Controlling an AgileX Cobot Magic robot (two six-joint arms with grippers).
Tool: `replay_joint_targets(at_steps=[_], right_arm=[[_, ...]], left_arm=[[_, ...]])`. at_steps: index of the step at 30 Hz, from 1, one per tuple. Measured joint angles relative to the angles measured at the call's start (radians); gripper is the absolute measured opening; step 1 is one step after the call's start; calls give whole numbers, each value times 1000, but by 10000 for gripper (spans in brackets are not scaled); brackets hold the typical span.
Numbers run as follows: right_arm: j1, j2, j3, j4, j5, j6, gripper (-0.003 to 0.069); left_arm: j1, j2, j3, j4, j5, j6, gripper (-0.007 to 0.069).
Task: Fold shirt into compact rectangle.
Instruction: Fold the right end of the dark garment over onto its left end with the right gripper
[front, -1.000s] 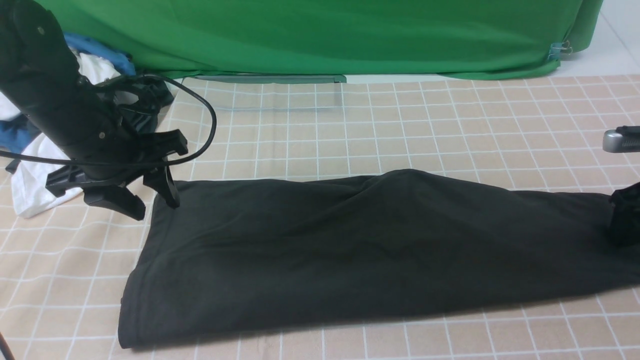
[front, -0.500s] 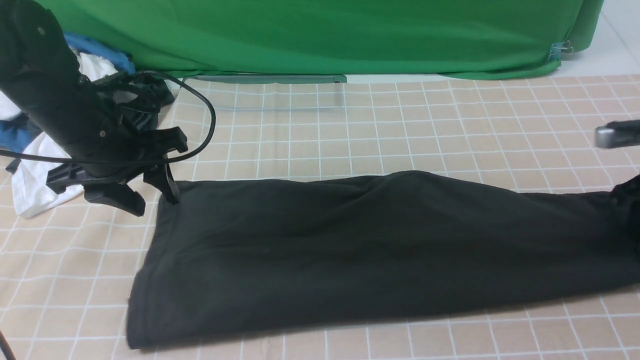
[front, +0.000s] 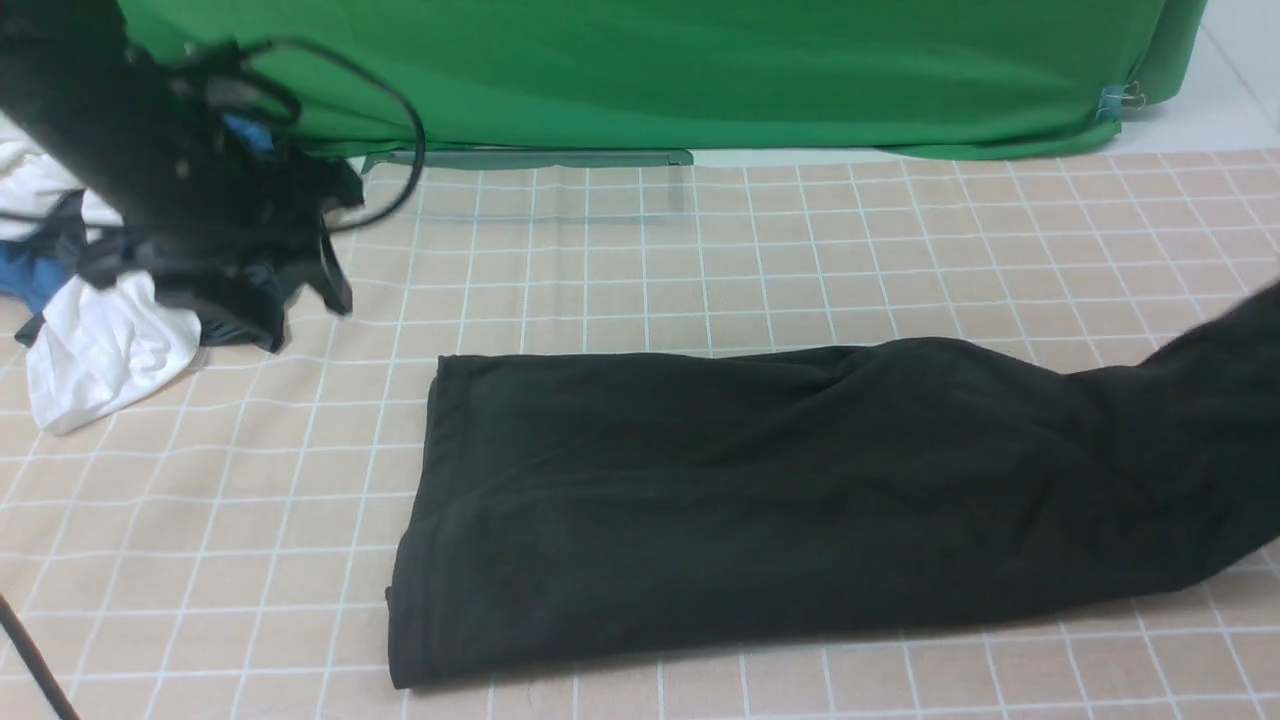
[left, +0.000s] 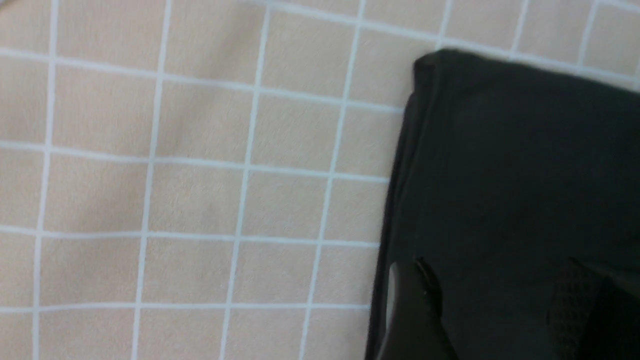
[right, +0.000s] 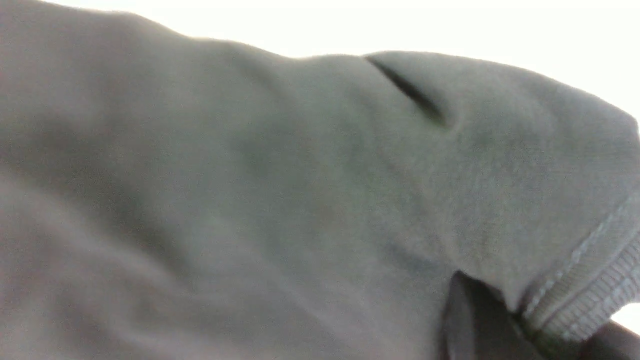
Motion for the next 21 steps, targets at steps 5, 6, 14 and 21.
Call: replay_joint_targets(at_steps=[5,6,14,21], right_arm=[[250,-26,-27,6,-3,206,87],[303,-26,-34,8,-15,247,87],[603,28,-121,41,-160,477,87],[729,123,-169,83,-296,543,87]], left_arm=[[0,0,-98,-14,23,7,345],[0,0,-107,-18,27,10,345],[0,0,-116,-42,40,58,345],[0,0,-116,-44,41,63,345]])
